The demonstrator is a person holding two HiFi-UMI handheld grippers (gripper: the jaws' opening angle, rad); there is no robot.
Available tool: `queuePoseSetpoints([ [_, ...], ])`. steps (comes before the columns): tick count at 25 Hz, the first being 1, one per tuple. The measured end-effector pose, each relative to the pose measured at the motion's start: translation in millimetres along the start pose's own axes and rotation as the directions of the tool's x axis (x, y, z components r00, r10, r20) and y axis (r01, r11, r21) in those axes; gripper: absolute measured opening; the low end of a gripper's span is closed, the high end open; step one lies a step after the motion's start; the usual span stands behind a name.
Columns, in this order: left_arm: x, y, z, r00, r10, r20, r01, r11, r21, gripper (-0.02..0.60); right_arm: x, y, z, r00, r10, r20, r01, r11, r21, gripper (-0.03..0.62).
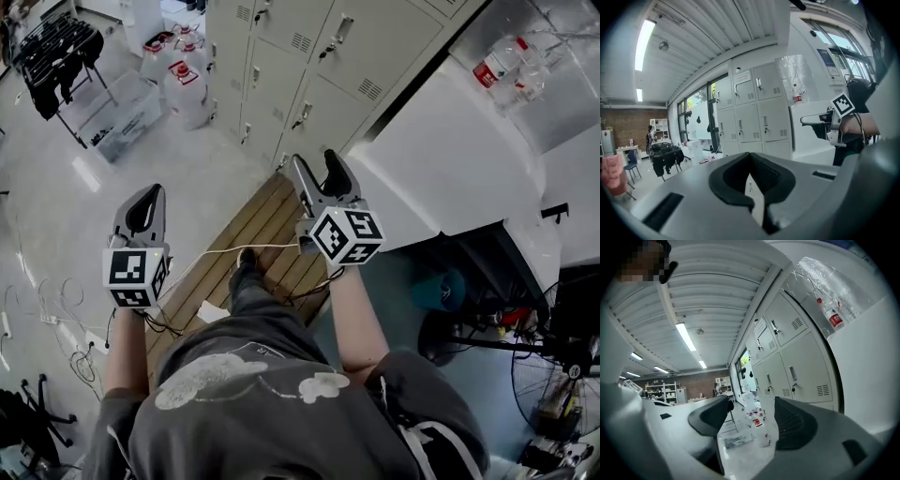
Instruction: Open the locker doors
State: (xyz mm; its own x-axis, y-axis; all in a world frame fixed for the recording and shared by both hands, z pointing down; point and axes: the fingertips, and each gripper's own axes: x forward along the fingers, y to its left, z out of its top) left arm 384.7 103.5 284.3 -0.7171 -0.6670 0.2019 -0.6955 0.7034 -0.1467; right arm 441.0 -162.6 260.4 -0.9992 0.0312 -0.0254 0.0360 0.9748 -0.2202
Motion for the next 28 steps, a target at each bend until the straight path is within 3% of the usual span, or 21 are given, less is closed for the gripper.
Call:
queuePoseSetpoints([
  [4, 125, 21, 7, 1.0, 0.015, 0.019, -0.015, 1.0, -0.012, 0.009, 92, -89, -6, 0.998, -0.05, 0.033, 0.05, 0.999, -0.001, 0.302],
  [10, 256, -1, 67, 0.993, -0.073, 0.09, 0.068, 0.996, 0.051, 0.009, 175, -170, 13, 0.994, -0.098, 0.04, 0.098, 0.995, -0.004, 0.302],
  [13, 293, -5, 85, 0.989, -0.089, 0.115, 0.084, 0.995, 0.046, 0.009, 200, -181, 21, 0.993, -0.099, 0.063, 0.1, 0.995, -0.018, 0.302],
  [20, 346, -24, 90, 0.983, -0.167, 0.08, 0.163, 0.985, 0.053, 0.009, 243, -201, 32, 0.993, -0.103, 0.062, 0.107, 0.993, -0.049, 0.302],
  [28, 410, -25, 104, 0.961, -0.238, 0.138, 0.232, 0.971, 0.057, 0.009, 292, -230, 41, 0.989, -0.132, 0.059, 0.138, 0.986, -0.094, 0.302],
])
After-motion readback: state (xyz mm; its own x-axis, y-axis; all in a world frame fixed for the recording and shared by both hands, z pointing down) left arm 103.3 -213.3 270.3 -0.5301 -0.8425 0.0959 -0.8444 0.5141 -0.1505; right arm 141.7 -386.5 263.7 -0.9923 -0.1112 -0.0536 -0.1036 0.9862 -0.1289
